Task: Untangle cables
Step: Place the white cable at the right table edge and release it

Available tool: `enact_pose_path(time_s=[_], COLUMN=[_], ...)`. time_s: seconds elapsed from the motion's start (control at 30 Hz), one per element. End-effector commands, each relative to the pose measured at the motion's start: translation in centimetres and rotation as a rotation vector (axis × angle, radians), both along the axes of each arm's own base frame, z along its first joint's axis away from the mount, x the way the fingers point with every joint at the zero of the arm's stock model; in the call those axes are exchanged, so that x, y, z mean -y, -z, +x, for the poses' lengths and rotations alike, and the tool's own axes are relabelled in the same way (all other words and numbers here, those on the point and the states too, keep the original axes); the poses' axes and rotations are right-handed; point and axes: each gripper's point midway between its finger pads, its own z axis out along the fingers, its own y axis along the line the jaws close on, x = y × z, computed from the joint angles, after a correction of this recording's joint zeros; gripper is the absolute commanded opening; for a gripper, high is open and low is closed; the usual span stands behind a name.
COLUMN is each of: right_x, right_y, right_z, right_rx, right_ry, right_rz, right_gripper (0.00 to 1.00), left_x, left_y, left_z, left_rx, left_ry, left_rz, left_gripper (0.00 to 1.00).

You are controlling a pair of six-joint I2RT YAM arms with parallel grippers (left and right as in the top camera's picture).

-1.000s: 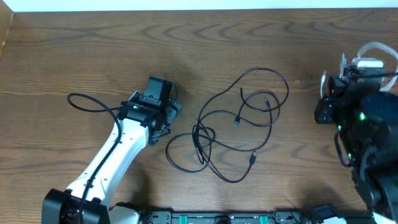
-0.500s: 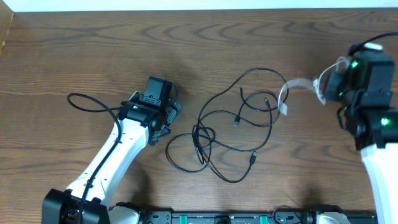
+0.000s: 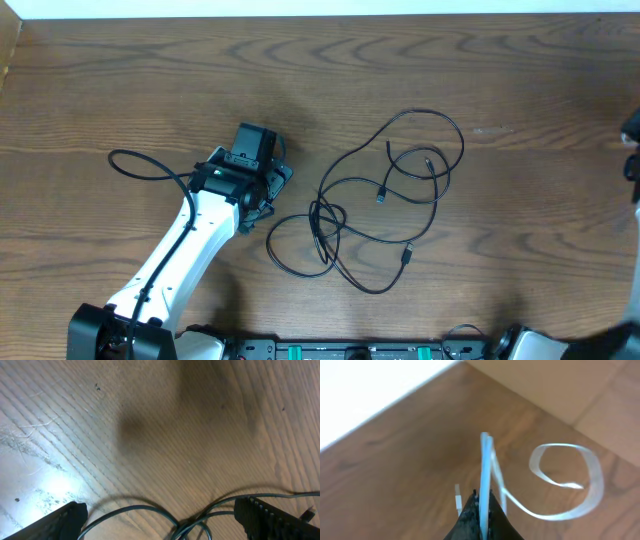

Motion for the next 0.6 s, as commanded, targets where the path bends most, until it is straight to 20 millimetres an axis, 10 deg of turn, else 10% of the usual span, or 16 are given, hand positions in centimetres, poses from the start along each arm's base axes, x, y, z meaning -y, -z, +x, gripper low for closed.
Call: enact_pose_path(time_s=[0.0,0.2,0.57], right_x=[2.3,1.2,3.3], right_y=[3.5,6.8,1.5], right_z=[-0.2,2.8,3.9], right_rx=[-0.057,-0.012,0.138], right_ry=[0.05,-0.095,-0.127], right_rz=[0.058,0.207,0.055], right_gripper=[0.01,0.01,0.01], left_x=[-0.3,-0.3,-0.3], left_y=[-0.4,-0.4,-0.4], left_z=[0.2,0.2,0.2], left_rx=[0.013,0.013,0.013], left_ry=[0.002,0.002,0.002], left_rz=[0.009,0.009,0.009], left_gripper=[0.98,0.98,0.98])
